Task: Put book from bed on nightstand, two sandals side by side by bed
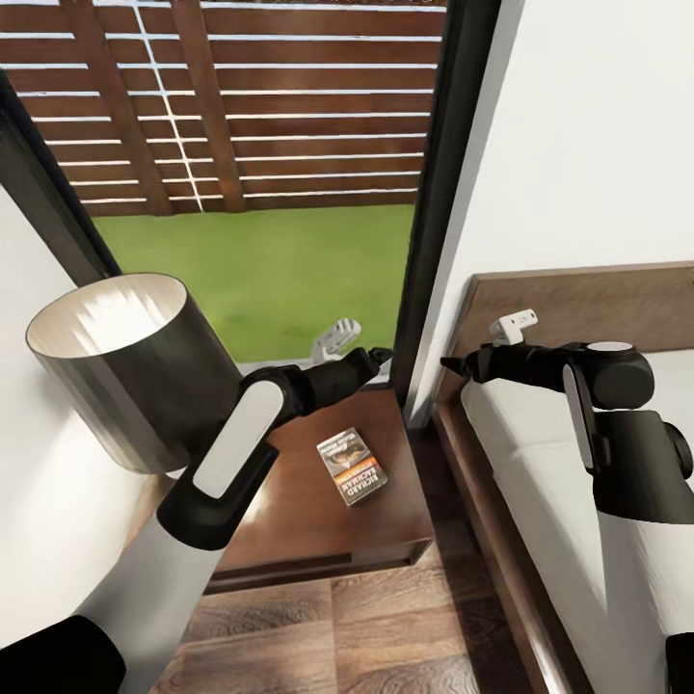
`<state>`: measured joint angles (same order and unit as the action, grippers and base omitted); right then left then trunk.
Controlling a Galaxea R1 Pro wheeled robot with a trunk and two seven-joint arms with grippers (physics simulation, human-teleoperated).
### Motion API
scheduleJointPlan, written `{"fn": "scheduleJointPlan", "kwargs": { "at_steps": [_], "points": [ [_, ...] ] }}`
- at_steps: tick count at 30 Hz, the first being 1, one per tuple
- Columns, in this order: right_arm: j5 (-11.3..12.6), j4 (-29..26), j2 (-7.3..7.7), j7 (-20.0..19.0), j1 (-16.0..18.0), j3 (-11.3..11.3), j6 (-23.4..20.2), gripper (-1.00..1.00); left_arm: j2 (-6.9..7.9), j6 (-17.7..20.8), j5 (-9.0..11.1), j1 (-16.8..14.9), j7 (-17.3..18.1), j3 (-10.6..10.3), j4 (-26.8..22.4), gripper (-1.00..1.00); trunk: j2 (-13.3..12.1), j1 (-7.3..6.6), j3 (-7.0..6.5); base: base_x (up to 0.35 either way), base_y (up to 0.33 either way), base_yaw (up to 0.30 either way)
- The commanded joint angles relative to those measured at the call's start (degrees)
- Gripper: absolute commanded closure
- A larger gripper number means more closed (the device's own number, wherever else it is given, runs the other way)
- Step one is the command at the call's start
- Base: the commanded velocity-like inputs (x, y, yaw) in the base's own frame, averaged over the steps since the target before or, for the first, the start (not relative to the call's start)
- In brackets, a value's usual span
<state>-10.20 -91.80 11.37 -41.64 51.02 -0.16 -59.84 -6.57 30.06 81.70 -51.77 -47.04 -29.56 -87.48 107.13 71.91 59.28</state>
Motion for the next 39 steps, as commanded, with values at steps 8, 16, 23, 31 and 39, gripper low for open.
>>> {"fn": "scheduleJointPlan", "kwargs": {
  "at_steps": [8, 16, 23, 31, 39],
  "points": [
    [-0.61, -0.05, 0.04, -0.57, 0.05, -0.02, -0.16, -1.0, -0.35, 0.04, 3.41, -0.08, -4.49, -0.05, -0.05, -1.0, 0.02, 0.0, -0.64, 0.0, 0.0, 0.0],
    [-0.61, -0.05, 0.05, -0.57, -0.01, -0.02, -0.16, -1.0, -0.36, 0.01, 4.36, -0.07, -5.54, -0.11, -0.03, -1.0, 0.02, 0.0, -0.91, 0.0, 0.0, 0.0],
    [-0.61, -0.05, 0.05, -0.57, -0.07, -0.02, -0.16, -1.0, -0.31, -0.04, 4.7, -0.04, -5.85, -0.13, 0.05, -1.0, 0.02, 0.0, -0.98, 0.0, 0.0, 0.0],
    [-0.61, -0.05, 0.05, -0.55, -0.12, -0.02, -0.16, -1.0, -0.27, -0.14, 4.88, -0.05, -5.93, -0.14, 0.16, -1.0, 0.02, 0.0, -1.01, 0.0, 0.0, 0.0],
    [-0.61, -0.05, 0.0, -0.56, -0.19, -0.02, -0.16, -1.0, -0.18, -0.17, 4.94, -0.02, -5.9, -0.14, 0.16, -1.0, 0.02, 0.0, -1.02, 0.0, 0.0, 0.0]
  ]
}}
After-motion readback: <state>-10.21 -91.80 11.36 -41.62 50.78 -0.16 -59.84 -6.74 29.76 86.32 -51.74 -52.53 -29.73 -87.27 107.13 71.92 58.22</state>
